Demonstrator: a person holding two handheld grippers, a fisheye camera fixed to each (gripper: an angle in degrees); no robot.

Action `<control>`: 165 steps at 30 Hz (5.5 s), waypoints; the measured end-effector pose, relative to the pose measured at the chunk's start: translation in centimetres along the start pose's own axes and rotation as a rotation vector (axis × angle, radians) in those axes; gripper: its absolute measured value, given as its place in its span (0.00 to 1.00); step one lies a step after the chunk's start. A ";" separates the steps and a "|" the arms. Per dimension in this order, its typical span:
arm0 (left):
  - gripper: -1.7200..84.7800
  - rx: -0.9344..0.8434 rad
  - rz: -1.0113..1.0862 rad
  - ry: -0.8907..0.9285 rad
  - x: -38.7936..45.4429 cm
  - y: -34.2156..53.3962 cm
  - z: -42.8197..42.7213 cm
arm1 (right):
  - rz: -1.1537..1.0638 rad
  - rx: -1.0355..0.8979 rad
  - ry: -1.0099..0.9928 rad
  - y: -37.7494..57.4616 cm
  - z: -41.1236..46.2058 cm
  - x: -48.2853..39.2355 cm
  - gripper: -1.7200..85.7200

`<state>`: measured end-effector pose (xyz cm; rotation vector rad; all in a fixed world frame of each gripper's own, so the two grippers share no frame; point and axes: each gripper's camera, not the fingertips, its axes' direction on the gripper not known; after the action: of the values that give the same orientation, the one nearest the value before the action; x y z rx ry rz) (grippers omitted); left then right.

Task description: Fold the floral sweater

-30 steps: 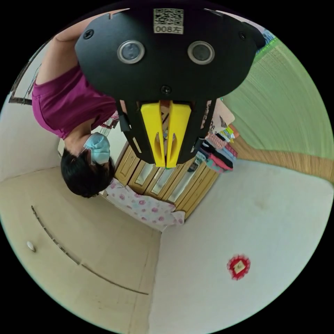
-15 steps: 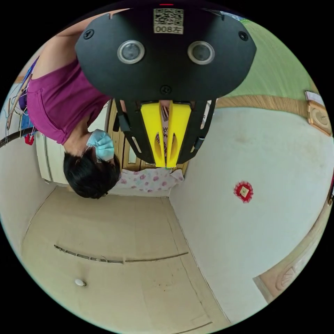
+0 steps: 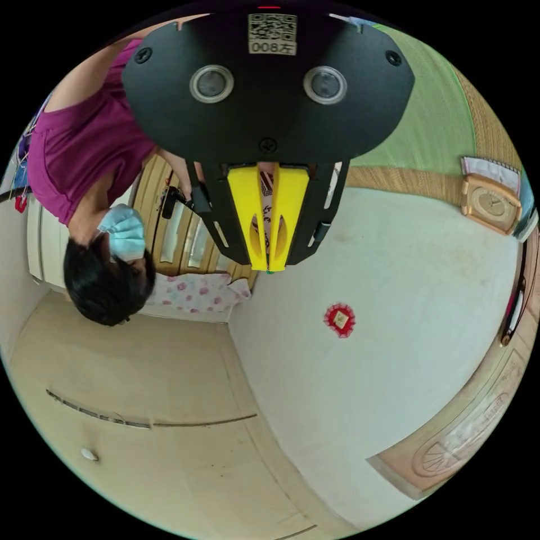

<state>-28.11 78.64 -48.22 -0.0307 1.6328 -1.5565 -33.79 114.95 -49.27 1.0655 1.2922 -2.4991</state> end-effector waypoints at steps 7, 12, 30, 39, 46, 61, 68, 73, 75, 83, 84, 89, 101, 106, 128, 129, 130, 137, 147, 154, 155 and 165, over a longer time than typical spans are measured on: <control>0.02 -0.205 -0.225 -0.254 -20.8 3.7 9.9 | 0.095 -0.270 -0.074 7.0 27.1 4.5 0.02; 0.03 -0.398 -0.407 -0.479 -35.1 11.0 15.9 | 0.180 -0.623 -0.123 20.0 52.1 6.7 0.02; 0.05 -0.759 -0.851 -0.506 -32.5 35.6 10.6 | 0.418 -1.049 -0.389 49.4 49.2 -7.3 0.01; 0.04 -0.858 -0.933 -0.634 -29.5 42.9 7.8 | 0.360 -1.299 -0.370 59.5 43.5 -17.9 0.01; 0.02 -0.952 -0.930 -0.725 -30.9 45.1 7.9 | 0.445 -1.305 -0.407 63.0 44.4 -19.1 0.01; 0.02 -0.681 -0.795 -0.672 -43.2 41.2 18.0 | 0.453 -1.027 -0.260 60.7 58.3 -14.8 0.02; 0.02 -0.677 -0.740 -0.816 -52.8 40.8 23.4 | 0.323 -1.059 -0.212 63.0 67.1 -17.7 0.02; 0.02 -0.810 -0.645 -0.934 -54.7 42.5 25.1 | 0.239 -1.131 -0.118 66.1 67.8 -20.1 0.01; 0.02 -0.798 -0.650 -0.924 -54.6 42.8 24.8 | 0.265 -1.096 -0.127 66.8 66.0 -20.5 0.01; 0.02 -0.770 -0.674 -0.904 -54.4 43.6 24.1 | 0.276 -0.958 -0.127 66.1 61.3 -23.2 0.01; 0.02 -0.774 -0.669 -0.908 -54.4 43.6 24.3 | 0.256 -0.984 -0.133 66.7 61.3 -24.0 0.01; 0.02 -0.786 -0.634 -0.959 -53.1 44.0 24.6 | 0.270 -1.067 -0.059 68.7 59.8 -25.7 0.01; 0.02 -0.690 -0.562 -0.940 -53.0 41.5 25.9 | 0.307 -0.930 -0.010 65.7 59.1 -25.9 0.01; 0.02 -0.711 -0.573 -0.950 -56.5 41.3 28.4 | 0.303 -1.045 0.010 68.0 64.9 -24.4 0.01; 0.02 -0.835 -0.462 -0.753 -59.9 43.8 38.9 | 0.234 -1.011 -0.199 67.1 72.5 -35.3 0.02; 0.02 -0.857 -0.448 -0.779 -60.2 43.9 39.5 | 0.230 -1.044 -0.198 67.8 74.1 -36.0 0.01; 0.02 -0.896 -0.421 -0.827 -60.7 44.1 40.4 | 0.223 -1.051 -0.189 68.1 74.7 -36.2 0.01; 0.02 -0.852 -0.451 -0.860 -64.0 42.6 42.0 | 0.268 -1.035 -0.154 67.5 79.9 -34.8 0.01; 0.02 -0.826 -0.455 -0.821 -63.5 43.0 42.4 | 0.213 -0.978 -0.223 65.7 80.5 -38.0 0.01; 0.02 -0.791 -0.460 -0.783 -62.4 41.6 40.7 | 0.256 -1.006 -0.236 65.8 80.9 -36.8 0.01; 0.02 -0.798 -0.452 -0.779 -62.0 41.4 40.2 | 0.244 -0.986 -0.242 65.1 79.5 -36.4 0.01; 0.02 -0.908 -0.426 -0.717 -59.9 43.2 41.4 | 0.300 -1.099 -0.026 69.1 70.2 -29.1 0.01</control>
<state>55.98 87.84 -45.27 -1.3232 1.6204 -0.7740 -20.76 13.10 -49.50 0.8075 1.9081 -1.2095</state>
